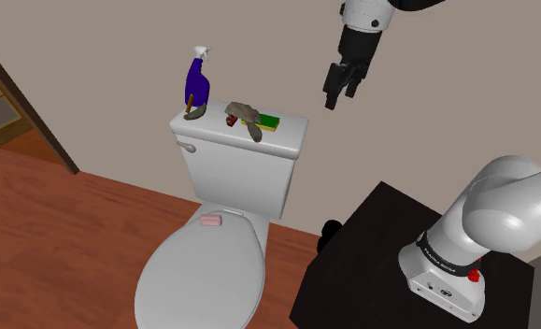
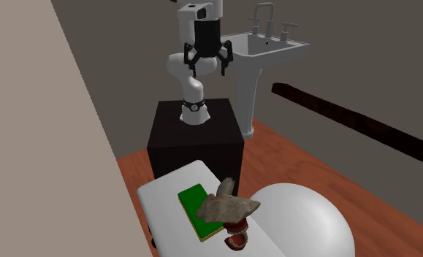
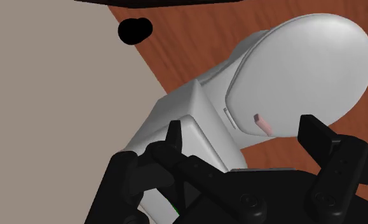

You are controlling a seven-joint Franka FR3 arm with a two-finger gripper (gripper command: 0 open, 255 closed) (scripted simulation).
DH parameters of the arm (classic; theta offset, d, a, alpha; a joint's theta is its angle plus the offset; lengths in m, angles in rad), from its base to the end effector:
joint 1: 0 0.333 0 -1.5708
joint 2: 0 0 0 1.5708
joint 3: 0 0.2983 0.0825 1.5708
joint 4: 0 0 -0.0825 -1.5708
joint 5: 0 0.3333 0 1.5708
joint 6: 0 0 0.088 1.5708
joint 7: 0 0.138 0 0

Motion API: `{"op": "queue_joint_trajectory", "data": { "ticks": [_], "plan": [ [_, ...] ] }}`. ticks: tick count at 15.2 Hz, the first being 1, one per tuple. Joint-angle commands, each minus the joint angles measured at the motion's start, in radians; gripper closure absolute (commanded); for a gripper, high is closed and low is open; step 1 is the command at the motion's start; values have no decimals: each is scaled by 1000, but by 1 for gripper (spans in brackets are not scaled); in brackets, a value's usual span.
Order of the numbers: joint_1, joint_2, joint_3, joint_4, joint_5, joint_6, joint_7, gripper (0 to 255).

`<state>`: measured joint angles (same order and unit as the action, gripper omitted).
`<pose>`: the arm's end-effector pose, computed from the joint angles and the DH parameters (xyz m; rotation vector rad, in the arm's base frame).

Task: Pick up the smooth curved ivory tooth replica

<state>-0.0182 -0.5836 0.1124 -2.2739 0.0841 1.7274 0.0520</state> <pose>0.3362 0.0483 0.5333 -3.1175 -0.0204 -0.0516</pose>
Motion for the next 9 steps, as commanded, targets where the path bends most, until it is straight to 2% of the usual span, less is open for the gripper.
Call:
{"op": "queue_joint_trajectory", "data": {
  "ticks": [1,9],
  "plan": [
    [-6,73,22,18,4,61,41,0],
    [-36,351,71,120,-23,249,174,0]
  ]
}}
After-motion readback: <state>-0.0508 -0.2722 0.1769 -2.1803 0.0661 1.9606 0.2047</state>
